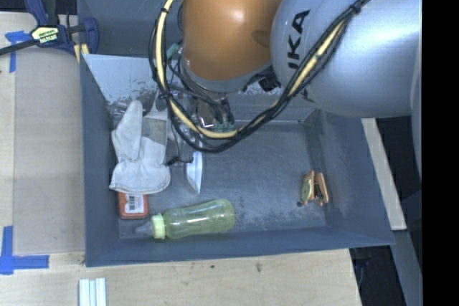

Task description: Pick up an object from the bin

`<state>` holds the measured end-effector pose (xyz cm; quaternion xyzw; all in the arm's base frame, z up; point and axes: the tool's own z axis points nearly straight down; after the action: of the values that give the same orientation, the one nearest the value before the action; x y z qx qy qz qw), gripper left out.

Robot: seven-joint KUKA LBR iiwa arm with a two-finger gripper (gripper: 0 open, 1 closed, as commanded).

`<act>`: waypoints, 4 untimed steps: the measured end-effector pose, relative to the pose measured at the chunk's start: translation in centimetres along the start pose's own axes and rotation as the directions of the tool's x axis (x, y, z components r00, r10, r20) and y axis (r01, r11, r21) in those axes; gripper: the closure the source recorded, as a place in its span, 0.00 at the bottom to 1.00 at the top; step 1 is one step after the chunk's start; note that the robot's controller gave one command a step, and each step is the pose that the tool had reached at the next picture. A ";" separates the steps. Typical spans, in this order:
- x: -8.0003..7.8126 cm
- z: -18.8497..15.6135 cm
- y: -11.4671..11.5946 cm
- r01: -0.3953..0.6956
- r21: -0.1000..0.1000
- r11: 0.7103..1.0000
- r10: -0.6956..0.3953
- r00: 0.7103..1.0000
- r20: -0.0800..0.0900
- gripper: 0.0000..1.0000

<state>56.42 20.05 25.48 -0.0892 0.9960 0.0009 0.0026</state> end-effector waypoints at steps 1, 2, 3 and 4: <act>0.9 -2.7 -1.0 -0.112 0.002 0.994 0.112 0.994 -0.005 0.00; -1.1 -0.2 -1.5 0.130 0.001 0.991 -0.130 0.991 0.012 0.00; 0.6 5.7 -4.1 0.093 0.000 0.996 -0.093 0.996 -0.002 0.00; 1.6 8.9 -3.9 0.176 0.001 0.984 -0.176 0.984 -0.003 0.00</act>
Offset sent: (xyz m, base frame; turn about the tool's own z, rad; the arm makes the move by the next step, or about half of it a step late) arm 0.0453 -0.0157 -0.1045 -0.3317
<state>55.58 15.93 16.54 -0.1767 0.9843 -0.0001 0.0015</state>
